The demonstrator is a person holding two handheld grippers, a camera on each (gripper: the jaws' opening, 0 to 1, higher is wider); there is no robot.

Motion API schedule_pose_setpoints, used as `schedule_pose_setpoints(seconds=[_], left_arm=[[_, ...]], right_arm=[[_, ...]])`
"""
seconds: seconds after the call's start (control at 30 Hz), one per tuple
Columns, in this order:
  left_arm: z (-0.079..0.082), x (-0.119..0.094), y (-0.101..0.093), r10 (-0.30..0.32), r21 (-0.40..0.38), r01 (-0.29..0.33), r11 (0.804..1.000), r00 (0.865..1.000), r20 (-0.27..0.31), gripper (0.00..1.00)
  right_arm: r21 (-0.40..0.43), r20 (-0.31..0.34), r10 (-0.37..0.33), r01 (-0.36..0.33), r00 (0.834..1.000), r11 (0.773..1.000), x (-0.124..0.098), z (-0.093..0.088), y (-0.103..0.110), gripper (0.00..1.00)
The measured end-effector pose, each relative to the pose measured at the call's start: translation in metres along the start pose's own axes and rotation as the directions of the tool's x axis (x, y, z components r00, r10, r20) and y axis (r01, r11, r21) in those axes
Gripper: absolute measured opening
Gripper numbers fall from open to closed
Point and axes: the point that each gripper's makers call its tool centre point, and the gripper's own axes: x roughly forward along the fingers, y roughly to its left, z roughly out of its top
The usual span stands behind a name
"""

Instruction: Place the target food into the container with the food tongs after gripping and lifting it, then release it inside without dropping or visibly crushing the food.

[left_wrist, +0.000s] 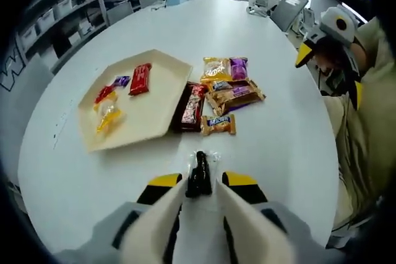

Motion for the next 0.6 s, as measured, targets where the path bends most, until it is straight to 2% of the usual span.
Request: schedule_pose_setpoints(seconds=[0.33, 0.6], left_arm=[[0.002, -0.001, -0.005, 0.023, 0.039, -0.023, 0.999, 1.000, 0.008, 0.19], [0.014, -0.013, -0.014, -0.011, 0.044, 0.010, 0.999, 0.999, 0.031, 0.19]], right_arm=[[0.002, 0.002, -0.002, 0.002, 1.000, 1.000, -0.001, 0.000, 0.000, 0.77], [0.003, 0.002, -0.003, 0.003, 1.000, 1.000, -0.001, -0.001, 0.000, 0.77]])
